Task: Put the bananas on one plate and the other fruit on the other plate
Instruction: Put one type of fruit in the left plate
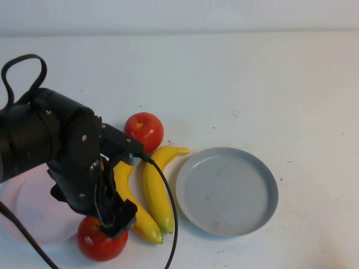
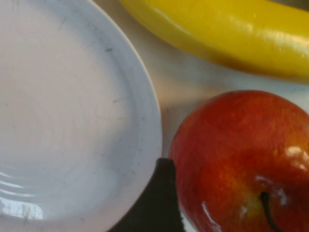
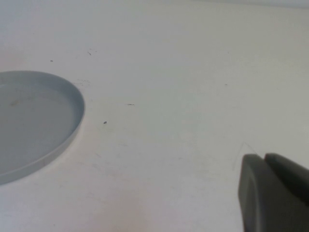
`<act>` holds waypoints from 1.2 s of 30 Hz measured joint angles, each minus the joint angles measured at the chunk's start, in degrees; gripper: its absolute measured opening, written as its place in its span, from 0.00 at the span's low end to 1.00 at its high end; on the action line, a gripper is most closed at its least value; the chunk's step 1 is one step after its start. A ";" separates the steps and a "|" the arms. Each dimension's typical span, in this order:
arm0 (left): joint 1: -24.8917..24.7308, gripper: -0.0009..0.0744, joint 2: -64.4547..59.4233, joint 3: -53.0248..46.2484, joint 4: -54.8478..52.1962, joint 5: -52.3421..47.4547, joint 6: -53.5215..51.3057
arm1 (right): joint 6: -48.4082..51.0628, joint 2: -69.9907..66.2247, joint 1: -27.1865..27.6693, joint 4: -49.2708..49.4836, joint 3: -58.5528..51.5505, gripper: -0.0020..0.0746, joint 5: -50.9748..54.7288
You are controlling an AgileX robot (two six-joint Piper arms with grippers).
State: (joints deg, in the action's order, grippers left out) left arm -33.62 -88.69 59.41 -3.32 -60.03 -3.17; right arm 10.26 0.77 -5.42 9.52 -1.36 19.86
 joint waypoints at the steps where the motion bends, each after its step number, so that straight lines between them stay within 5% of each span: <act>1: 0.00 0.90 -0.04 0.00 0.00 0.12 0.00 | 0.00 0.00 0.00 0.00 0.00 0.00 0.00; 31: 0.00 0.90 -4.21 0.59 -0.35 -1.07 -0.61 | 0.00 0.00 0.00 0.09 0.00 0.00 0.00; 36: 0.00 0.78 -4.21 0.59 -0.35 -1.16 -0.61 | 0.00 0.00 0.00 0.09 0.00 0.00 0.00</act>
State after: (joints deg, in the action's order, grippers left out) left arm -33.62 -92.90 60.00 -3.67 -61.19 -3.77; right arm 10.26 0.77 -5.42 9.61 -1.36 19.86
